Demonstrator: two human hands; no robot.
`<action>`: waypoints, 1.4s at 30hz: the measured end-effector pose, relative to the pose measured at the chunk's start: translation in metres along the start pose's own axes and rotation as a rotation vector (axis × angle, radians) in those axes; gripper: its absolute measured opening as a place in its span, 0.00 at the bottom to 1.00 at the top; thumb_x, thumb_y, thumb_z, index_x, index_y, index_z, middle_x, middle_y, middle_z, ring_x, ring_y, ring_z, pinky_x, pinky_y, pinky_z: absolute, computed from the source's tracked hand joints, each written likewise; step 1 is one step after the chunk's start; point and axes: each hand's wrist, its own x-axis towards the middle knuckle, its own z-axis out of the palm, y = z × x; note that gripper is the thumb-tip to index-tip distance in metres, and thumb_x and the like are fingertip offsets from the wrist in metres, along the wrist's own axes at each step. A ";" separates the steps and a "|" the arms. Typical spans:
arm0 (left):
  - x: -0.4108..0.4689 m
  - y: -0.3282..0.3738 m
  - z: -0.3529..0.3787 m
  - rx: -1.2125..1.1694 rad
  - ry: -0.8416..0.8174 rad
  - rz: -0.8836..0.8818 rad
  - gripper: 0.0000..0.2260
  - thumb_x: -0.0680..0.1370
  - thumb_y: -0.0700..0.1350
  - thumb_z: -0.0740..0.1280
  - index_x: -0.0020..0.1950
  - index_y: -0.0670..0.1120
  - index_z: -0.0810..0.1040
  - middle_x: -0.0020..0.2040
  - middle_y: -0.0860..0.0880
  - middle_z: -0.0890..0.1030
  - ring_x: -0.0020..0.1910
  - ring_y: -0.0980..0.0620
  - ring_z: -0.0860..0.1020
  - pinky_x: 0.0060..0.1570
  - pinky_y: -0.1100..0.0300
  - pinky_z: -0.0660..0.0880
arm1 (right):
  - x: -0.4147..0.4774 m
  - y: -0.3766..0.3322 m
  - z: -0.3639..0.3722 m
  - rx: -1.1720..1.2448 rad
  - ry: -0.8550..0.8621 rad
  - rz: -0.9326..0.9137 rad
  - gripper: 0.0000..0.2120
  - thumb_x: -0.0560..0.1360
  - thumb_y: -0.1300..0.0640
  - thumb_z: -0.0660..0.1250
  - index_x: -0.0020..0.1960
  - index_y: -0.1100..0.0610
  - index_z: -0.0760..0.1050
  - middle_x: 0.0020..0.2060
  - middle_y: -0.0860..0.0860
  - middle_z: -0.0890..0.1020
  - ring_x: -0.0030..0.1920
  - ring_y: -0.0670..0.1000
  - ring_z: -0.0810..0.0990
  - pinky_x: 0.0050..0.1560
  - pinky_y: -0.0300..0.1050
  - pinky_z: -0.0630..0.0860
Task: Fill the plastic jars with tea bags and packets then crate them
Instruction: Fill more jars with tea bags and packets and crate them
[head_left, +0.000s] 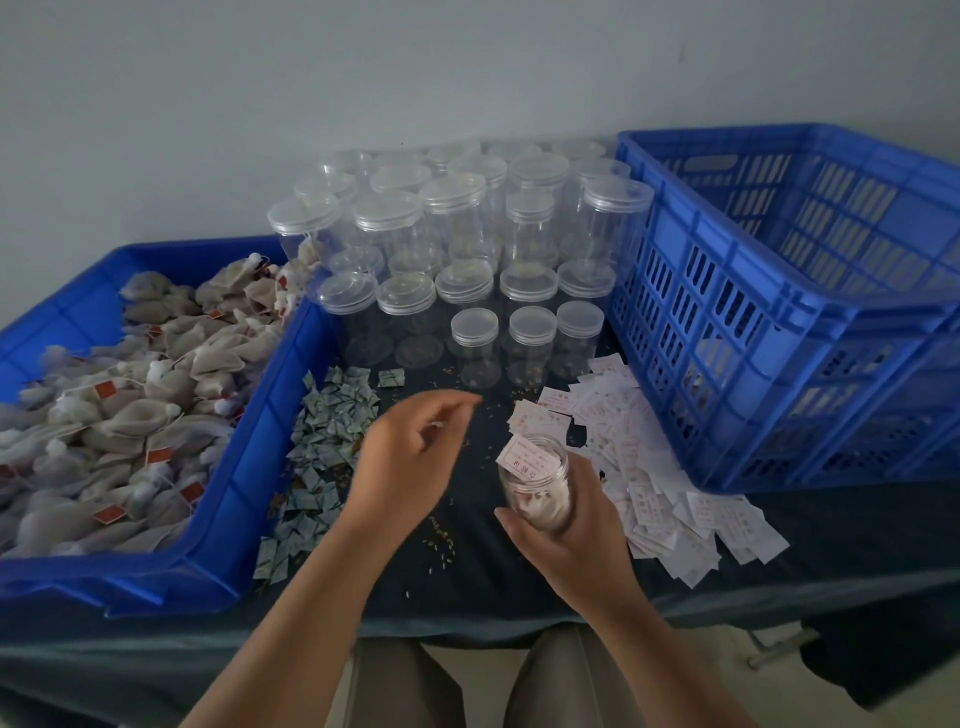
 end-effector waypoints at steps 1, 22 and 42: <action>0.003 -0.011 -0.004 0.170 0.020 -0.073 0.13 0.83 0.55 0.67 0.68 0.59 0.80 0.61 0.62 0.83 0.58 0.64 0.80 0.55 0.64 0.79 | 0.000 -0.001 0.000 0.005 0.002 0.001 0.27 0.70 0.41 0.80 0.65 0.42 0.73 0.56 0.34 0.82 0.55 0.40 0.84 0.48 0.29 0.78; -0.011 0.015 0.006 -0.328 -0.344 -0.235 0.18 0.79 0.64 0.66 0.68 0.73 0.71 0.57 0.63 0.83 0.52 0.58 0.84 0.48 0.53 0.80 | 0.000 0.001 0.003 -0.051 -0.116 -0.052 0.25 0.70 0.38 0.79 0.62 0.33 0.70 0.54 0.36 0.82 0.50 0.43 0.85 0.46 0.38 0.83; -0.021 0.061 0.039 0.268 -0.365 0.072 0.26 0.78 0.75 0.56 0.59 0.56 0.77 0.55 0.60 0.78 0.54 0.59 0.77 0.54 0.59 0.76 | 0.004 0.014 0.008 -0.066 -0.130 -0.144 0.20 0.74 0.46 0.75 0.60 0.37 0.69 0.48 0.34 0.83 0.43 0.37 0.84 0.32 0.28 0.74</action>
